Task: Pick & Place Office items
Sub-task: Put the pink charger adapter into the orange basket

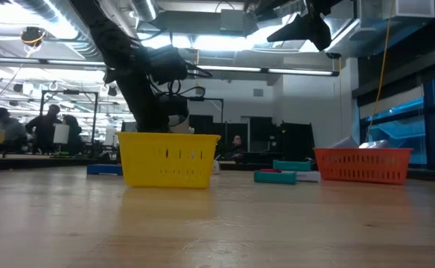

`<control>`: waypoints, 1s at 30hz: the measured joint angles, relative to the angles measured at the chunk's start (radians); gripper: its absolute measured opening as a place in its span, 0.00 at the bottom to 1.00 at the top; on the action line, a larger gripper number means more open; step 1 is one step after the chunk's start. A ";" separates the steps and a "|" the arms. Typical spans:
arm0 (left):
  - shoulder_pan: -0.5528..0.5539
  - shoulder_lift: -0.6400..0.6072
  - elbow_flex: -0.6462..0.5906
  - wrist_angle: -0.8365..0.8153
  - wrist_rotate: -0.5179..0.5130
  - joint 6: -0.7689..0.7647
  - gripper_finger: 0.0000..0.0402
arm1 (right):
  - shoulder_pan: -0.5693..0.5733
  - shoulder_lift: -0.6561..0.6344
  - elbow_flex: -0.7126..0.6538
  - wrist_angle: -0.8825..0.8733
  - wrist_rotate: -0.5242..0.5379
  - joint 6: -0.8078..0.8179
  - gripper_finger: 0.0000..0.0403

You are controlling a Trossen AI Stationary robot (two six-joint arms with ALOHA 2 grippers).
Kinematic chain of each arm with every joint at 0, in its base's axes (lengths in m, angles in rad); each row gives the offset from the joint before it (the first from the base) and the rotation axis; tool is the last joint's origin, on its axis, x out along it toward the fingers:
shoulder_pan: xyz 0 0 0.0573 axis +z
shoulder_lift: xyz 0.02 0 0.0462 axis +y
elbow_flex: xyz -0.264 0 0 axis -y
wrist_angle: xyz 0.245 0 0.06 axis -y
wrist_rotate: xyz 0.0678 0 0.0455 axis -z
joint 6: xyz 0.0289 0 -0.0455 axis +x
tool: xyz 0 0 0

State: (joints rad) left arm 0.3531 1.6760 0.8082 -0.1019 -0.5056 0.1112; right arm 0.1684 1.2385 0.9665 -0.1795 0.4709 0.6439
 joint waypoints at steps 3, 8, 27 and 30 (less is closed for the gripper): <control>0.011 0.000 0.000 0.001 0.007 0.000 0.01 | 0.000 0.000 0.000 0.000 0.000 0.004 0.71; 0.015 0.019 0.001 0.009 0.059 -0.006 0.01 | 0.006 0.000 0.000 0.000 0.001 0.015 0.71; -0.150 0.050 0.099 -0.149 0.140 -0.025 0.01 | 0.056 0.000 0.000 0.005 0.008 0.059 0.67; -0.179 0.051 0.141 -0.229 0.142 -0.027 0.01 | 0.070 0.000 0.000 0.026 0.007 0.064 0.66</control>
State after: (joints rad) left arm 0.1740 1.7270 0.9492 -0.3305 -0.3632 0.0846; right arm 0.2384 1.2388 0.9665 -0.1533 0.4775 0.7079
